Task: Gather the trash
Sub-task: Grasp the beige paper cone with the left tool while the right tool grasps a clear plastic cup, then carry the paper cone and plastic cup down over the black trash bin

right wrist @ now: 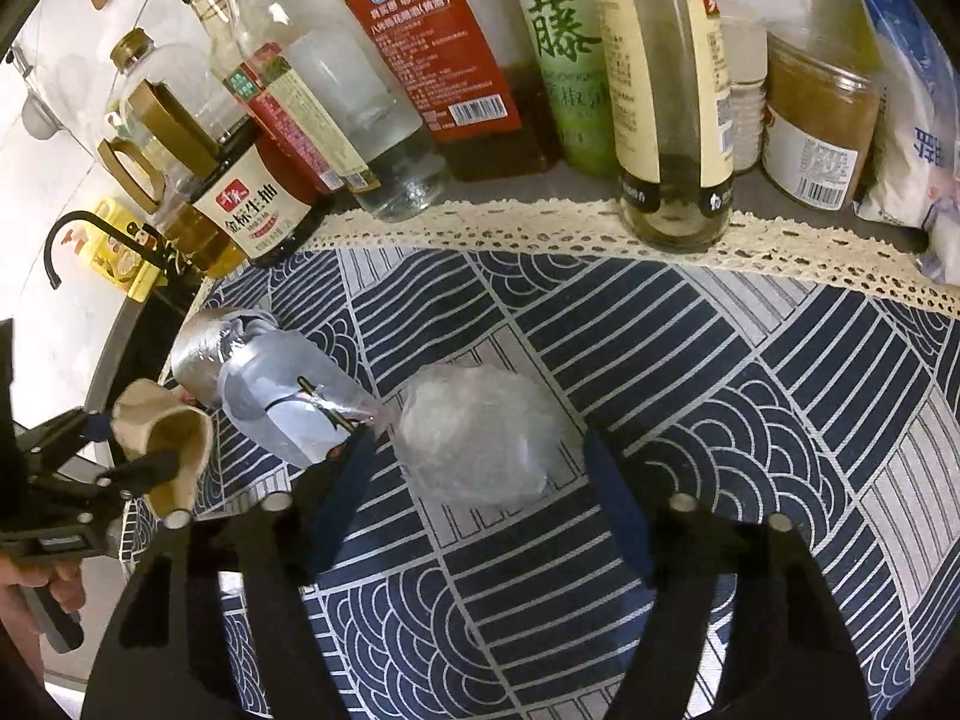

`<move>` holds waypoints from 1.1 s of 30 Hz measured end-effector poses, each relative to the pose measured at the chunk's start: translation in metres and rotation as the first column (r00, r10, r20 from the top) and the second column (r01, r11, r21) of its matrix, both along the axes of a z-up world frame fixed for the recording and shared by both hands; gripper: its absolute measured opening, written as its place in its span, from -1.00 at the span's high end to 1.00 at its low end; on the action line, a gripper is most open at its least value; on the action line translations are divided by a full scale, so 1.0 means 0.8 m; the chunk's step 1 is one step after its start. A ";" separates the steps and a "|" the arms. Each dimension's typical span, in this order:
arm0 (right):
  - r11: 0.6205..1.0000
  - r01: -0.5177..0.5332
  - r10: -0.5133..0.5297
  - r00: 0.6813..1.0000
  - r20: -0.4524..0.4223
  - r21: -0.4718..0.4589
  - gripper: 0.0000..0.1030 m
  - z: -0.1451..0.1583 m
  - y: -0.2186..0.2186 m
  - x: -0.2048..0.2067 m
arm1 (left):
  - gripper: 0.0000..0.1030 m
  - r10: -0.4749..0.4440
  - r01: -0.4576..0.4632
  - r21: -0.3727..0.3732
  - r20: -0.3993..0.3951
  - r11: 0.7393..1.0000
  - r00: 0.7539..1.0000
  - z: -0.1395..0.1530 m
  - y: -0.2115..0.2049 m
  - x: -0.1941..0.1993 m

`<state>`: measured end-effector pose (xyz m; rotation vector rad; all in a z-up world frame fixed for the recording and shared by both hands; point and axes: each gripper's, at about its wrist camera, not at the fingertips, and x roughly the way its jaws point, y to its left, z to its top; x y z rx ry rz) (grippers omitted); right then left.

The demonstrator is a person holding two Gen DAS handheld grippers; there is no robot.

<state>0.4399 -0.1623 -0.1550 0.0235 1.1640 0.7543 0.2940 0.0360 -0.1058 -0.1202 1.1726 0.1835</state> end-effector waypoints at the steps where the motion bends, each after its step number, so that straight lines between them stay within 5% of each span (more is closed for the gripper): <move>1: 1.000 -0.005 0.005 1.000 -0.005 0.000 -0.14 -0.002 0.001 0.000 | -0.49 0.002 -0.002 0.001 0.003 1.000 1.000 0.002 0.000 -0.001; 18: 1.000 -0.011 0.010 0.999 0.037 0.027 -0.03 0.030 -0.018 -0.050 | -0.49 0.031 -0.030 -0.013 0.060 0.999 0.998 0.031 0.012 -0.058; 33: 0.998 0.066 -0.066 0.996 0.065 0.013 -0.03 0.065 -0.035 -0.199 | -0.49 -0.044 0.056 -0.071 0.161 0.996 0.986 0.053 0.018 -0.151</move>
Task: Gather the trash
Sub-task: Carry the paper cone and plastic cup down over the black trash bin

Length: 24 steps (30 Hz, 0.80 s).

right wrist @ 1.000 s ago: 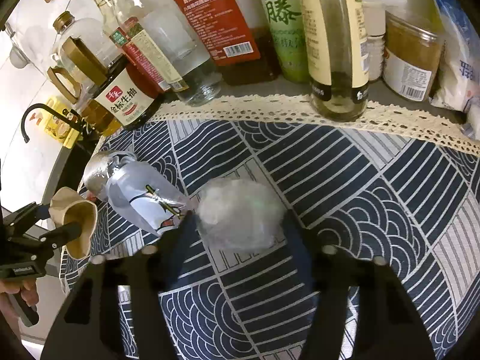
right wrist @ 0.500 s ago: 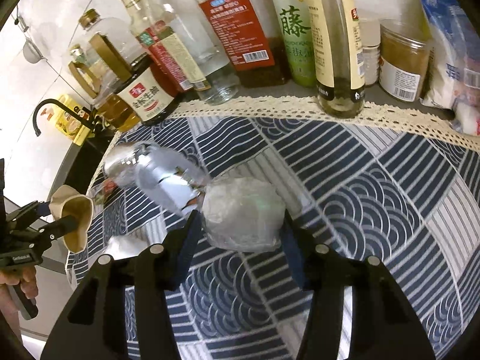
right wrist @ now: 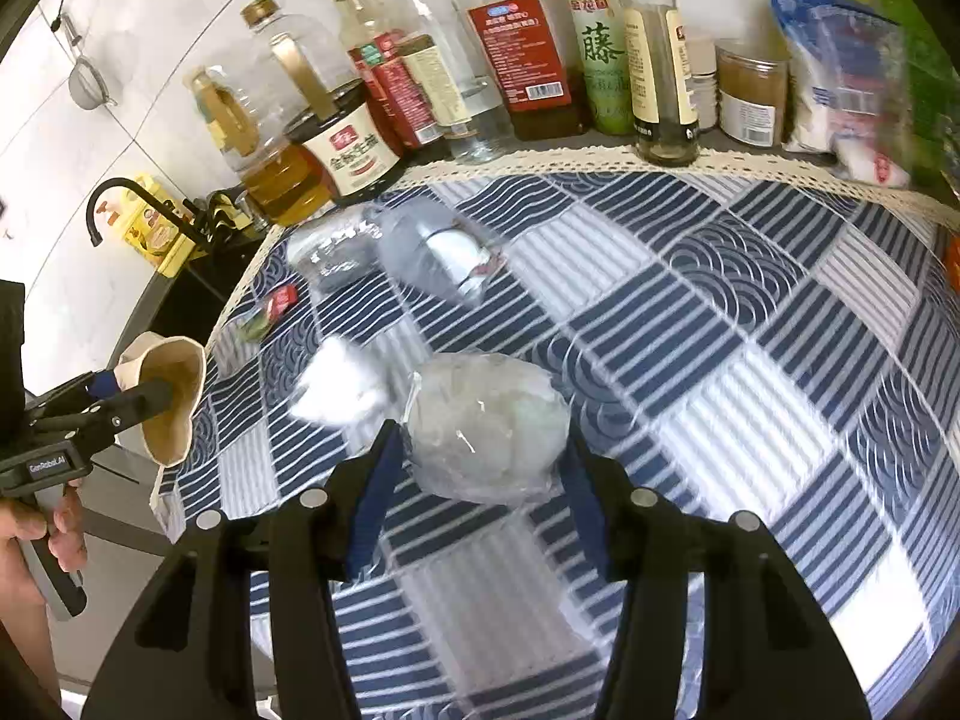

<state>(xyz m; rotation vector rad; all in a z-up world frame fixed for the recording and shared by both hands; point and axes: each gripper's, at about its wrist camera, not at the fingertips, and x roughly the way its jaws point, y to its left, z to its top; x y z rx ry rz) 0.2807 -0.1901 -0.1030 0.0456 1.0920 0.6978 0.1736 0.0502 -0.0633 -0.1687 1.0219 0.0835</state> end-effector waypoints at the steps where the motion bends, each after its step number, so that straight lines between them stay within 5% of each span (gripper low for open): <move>1: 1.000 0.006 -0.006 1.000 0.005 -0.001 -0.03 0.003 0.002 -0.012 | -0.49 -0.006 0.006 -0.003 0.002 1.000 1.000 0.000 0.000 -0.005; 24: 1.000 0.004 -0.004 1.000 0.019 -0.010 -0.03 0.027 0.080 -0.216 | -0.49 -0.087 0.091 -0.102 0.040 0.991 0.995 -0.017 0.043 -0.155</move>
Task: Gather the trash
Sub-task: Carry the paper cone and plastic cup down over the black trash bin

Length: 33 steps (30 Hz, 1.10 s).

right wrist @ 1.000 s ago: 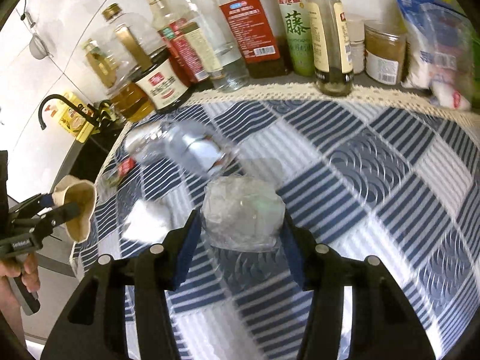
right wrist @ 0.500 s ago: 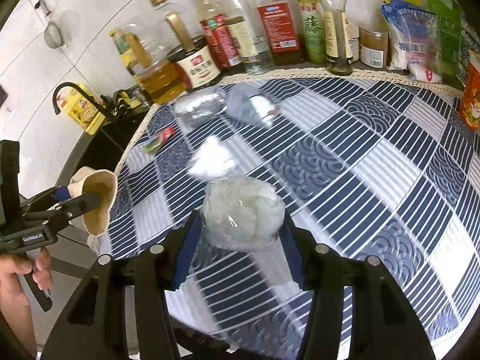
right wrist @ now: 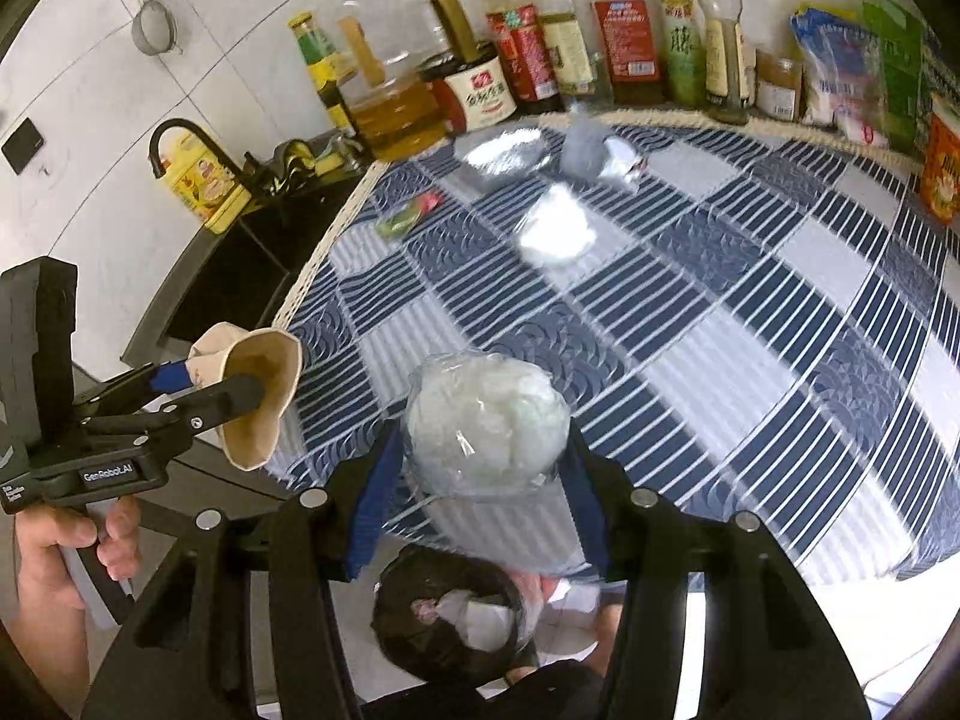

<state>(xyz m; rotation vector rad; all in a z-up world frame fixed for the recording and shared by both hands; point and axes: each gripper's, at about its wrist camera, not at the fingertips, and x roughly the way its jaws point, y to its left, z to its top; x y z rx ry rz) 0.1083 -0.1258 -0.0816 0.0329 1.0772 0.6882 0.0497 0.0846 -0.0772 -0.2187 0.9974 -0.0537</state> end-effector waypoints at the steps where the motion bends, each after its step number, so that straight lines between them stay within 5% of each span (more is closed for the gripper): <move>1: 1.000 -0.002 0.002 1.000 -0.002 -0.002 -0.03 -0.001 0.002 -0.006 | -0.49 0.001 -0.001 -0.012 -0.005 1.000 1.000 -0.002 0.003 -0.005; 33: 0.993 -0.095 0.084 0.985 -0.148 -0.069 -0.03 -0.095 0.056 -0.131 | -0.49 0.051 -0.067 -0.098 -0.164 0.993 0.985 -0.104 0.037 -0.134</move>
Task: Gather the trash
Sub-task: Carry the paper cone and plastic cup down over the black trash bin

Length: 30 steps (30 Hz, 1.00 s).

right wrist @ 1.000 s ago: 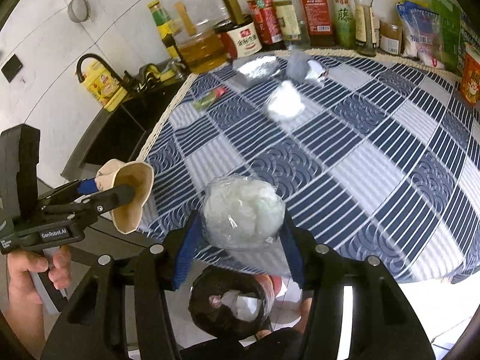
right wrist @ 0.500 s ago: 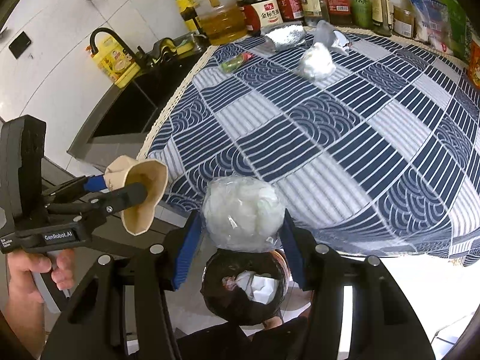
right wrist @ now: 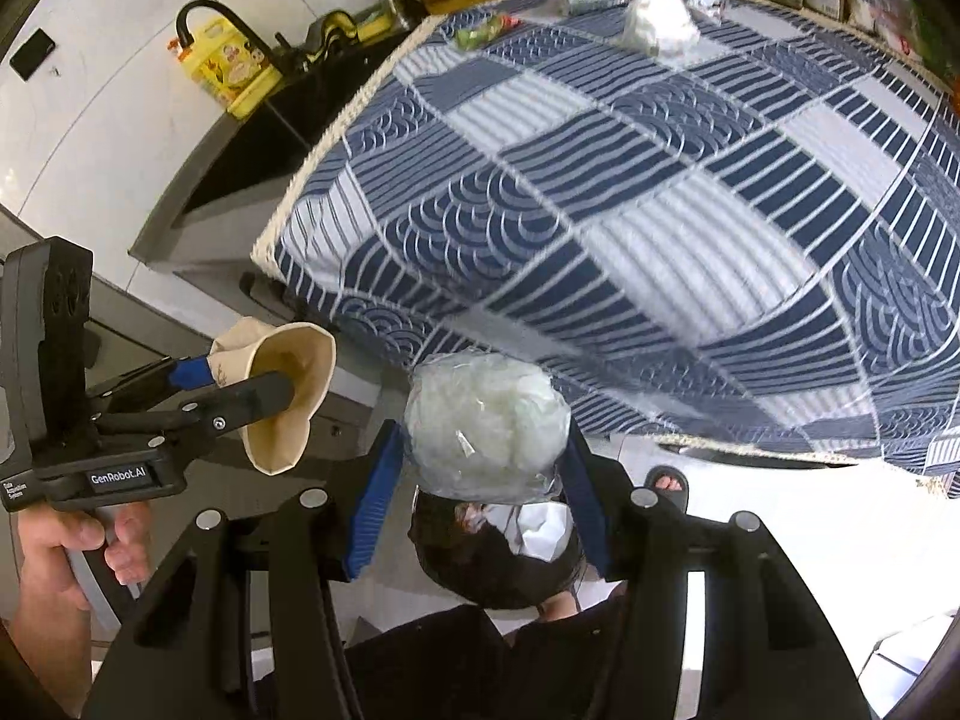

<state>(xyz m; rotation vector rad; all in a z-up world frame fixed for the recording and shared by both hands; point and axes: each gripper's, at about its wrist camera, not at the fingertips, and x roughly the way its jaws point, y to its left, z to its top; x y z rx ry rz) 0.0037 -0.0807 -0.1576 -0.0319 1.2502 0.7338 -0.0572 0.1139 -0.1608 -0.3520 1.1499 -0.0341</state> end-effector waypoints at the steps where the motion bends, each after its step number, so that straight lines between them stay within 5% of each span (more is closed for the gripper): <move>1: 1.000 -0.002 0.002 1.000 -0.003 -0.004 -0.03 -0.004 0.001 -0.002 | -0.49 0.003 -0.003 -0.001 -0.006 1.000 1.000 -0.003 0.001 -0.002; 30: 0.978 -0.144 0.102 0.960 -0.263 -0.149 -0.03 -0.180 0.033 -0.056 | -0.49 0.088 -0.114 -0.081 -0.272 0.990 0.958 -0.173 0.006 -0.051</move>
